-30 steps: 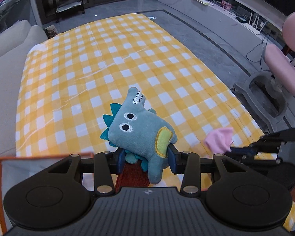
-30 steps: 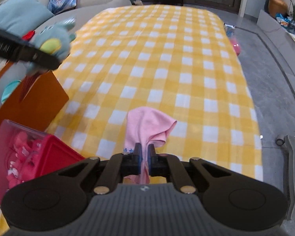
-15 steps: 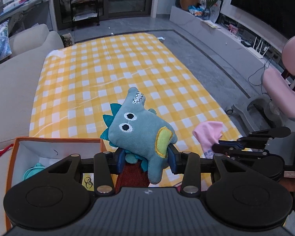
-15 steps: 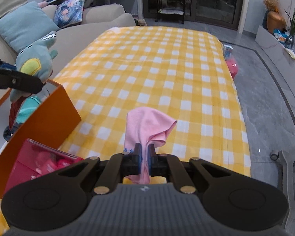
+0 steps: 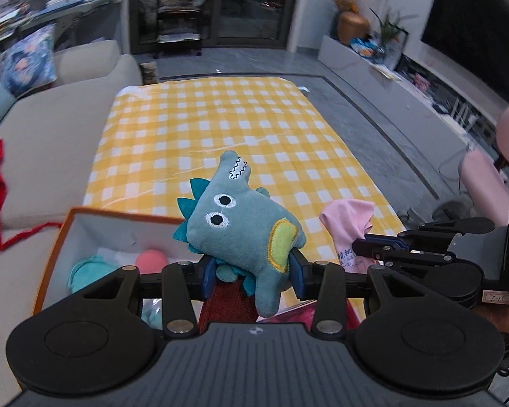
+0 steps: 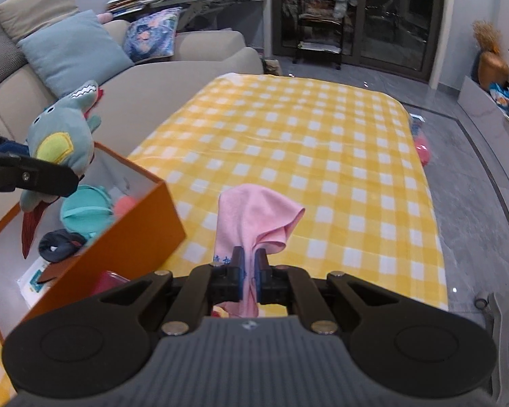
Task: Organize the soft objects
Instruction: 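Carry the dinosaur in the left tool and pink cloth in the right tool over the box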
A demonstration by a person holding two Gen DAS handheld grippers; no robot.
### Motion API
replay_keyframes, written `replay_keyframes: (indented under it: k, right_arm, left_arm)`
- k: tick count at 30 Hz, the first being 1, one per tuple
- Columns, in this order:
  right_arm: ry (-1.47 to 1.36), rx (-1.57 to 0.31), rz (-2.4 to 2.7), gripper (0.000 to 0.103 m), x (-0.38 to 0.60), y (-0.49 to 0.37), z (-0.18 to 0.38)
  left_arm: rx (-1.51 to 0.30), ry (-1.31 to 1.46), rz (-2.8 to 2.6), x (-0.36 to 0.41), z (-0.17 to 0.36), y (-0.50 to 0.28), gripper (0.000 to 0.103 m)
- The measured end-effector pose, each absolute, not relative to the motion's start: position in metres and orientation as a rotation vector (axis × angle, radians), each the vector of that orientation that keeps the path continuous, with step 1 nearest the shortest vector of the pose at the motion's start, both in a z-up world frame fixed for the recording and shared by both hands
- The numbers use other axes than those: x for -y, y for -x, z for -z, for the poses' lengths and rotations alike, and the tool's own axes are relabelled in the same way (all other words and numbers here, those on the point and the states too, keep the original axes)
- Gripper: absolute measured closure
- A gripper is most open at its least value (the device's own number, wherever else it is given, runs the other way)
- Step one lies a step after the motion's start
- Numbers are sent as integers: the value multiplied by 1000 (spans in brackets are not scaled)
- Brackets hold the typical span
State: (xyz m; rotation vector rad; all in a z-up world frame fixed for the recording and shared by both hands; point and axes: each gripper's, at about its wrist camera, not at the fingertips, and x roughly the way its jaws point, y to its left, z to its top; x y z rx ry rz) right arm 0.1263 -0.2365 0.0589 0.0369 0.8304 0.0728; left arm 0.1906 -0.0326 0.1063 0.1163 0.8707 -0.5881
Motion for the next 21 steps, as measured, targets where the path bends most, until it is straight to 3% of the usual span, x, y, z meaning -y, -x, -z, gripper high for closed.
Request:
replay_keyframes:
  k: [21]
  right_arm:
    - [33, -814, -209, 100, 144, -140, -62]
  left_arm:
    - [-842, 134, 377, -99, -70, -173, 55]
